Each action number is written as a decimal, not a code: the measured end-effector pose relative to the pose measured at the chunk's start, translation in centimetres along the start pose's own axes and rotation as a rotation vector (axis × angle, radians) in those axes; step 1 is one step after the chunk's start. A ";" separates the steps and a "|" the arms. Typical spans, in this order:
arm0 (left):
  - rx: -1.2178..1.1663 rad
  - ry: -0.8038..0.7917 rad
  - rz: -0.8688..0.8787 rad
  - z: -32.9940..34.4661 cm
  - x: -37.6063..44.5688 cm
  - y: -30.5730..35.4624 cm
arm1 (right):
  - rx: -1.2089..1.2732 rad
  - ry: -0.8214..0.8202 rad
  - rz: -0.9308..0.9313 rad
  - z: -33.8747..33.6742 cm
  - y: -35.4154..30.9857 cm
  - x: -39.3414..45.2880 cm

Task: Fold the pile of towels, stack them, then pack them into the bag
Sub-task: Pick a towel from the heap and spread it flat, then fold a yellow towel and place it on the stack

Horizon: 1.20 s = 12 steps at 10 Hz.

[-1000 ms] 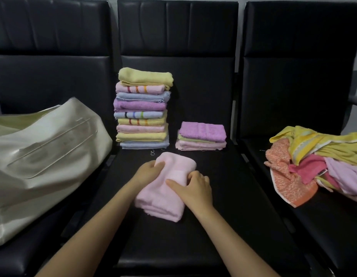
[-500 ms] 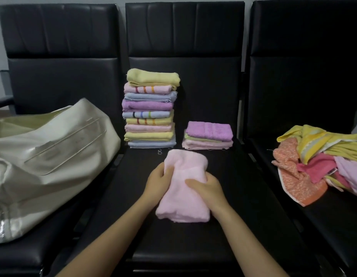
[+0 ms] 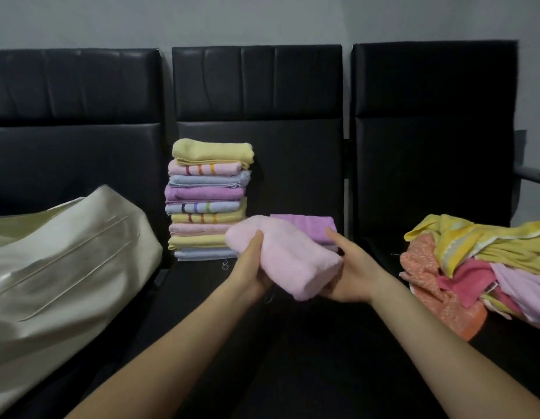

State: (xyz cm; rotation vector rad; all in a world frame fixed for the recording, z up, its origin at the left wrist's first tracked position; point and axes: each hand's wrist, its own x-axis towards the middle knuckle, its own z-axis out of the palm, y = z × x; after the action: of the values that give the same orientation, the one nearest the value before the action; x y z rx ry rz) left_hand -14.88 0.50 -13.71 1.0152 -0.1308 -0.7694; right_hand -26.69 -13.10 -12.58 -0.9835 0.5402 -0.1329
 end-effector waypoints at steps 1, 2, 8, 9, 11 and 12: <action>0.018 0.022 0.085 2.0 2.7 0.5 | -0.107 -0.039 0.066 -1.6 -0.5 2.9; 0.146 0.068 0.176 3.4 5.3 1.3 | -0.087 0.128 -0.042 -0.7 -3.2 5.8; 1.169 0.284 0.304 -0.4 13.9 1.6 | -0.722 0.423 -0.383 -2.5 -6.3 12.7; 1.185 0.456 0.537 1.1 10.0 1.2 | -0.702 0.502 -0.482 -4.7 -6.3 9.9; 1.125 0.080 0.503 6.8 6.6 -4.5 | -0.978 0.944 -0.537 -14.3 -9.3 3.1; 0.999 -0.143 0.260 10.4 6.8 -9.2 | -1.290 1.136 -0.392 -19.8 -10.5 0.1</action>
State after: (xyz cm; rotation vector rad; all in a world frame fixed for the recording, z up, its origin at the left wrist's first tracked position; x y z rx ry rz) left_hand -19.24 -13.99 -17.08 1.8333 -0.8138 -0.5178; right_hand -34.95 -33.99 -12.61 -2.2760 1.5596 -0.7880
